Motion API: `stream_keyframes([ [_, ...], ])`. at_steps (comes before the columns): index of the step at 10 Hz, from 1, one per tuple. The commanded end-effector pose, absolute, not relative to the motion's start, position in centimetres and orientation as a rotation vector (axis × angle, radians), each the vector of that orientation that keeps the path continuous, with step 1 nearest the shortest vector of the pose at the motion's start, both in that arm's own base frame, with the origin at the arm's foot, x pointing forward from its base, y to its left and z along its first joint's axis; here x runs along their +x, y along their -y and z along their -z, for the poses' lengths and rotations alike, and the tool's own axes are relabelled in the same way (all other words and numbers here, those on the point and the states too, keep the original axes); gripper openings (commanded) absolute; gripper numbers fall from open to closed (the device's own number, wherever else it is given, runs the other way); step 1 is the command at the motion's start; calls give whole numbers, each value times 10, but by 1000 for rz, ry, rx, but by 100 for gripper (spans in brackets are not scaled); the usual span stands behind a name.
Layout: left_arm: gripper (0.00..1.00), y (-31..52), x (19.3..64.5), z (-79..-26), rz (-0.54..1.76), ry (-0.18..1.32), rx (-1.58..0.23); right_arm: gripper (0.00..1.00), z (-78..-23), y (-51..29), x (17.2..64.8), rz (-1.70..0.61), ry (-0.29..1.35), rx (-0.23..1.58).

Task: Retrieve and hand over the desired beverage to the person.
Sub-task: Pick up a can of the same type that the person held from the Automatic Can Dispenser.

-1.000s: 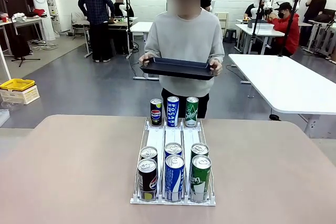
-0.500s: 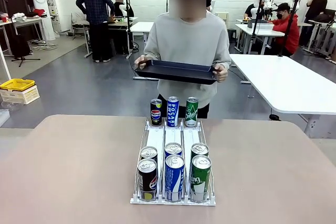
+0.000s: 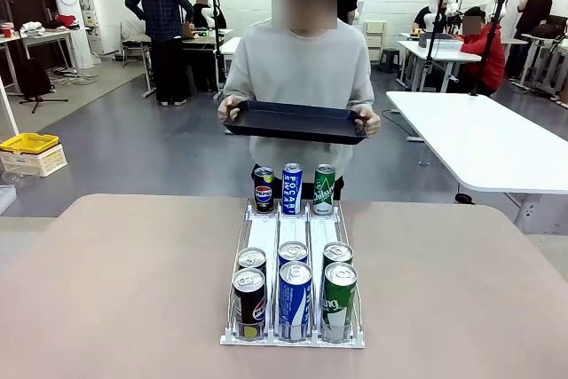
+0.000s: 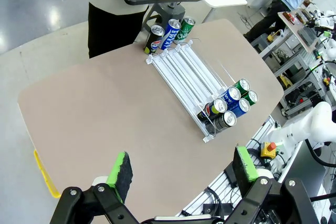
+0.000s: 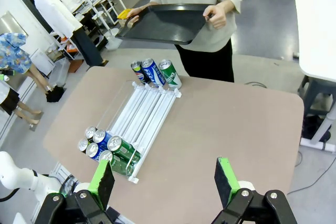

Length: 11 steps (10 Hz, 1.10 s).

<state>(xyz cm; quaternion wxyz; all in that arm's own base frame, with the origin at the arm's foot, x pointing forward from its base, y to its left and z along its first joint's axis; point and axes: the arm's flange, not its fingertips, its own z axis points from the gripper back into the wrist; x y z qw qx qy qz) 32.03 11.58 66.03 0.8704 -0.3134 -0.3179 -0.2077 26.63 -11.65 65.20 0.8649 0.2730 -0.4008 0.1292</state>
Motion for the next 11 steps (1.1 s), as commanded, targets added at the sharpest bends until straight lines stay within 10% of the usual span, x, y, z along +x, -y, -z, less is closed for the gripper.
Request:
stream_keyframes([
  [1, 100, -117, 321, -661, 442, 676, -666, 100, -651, 118, 270, -262, 850, 580],
  [11, 100, -117, 321, -661, 442, 676, -666, 100, -651, 118, 270, -262, 850, 580],
])
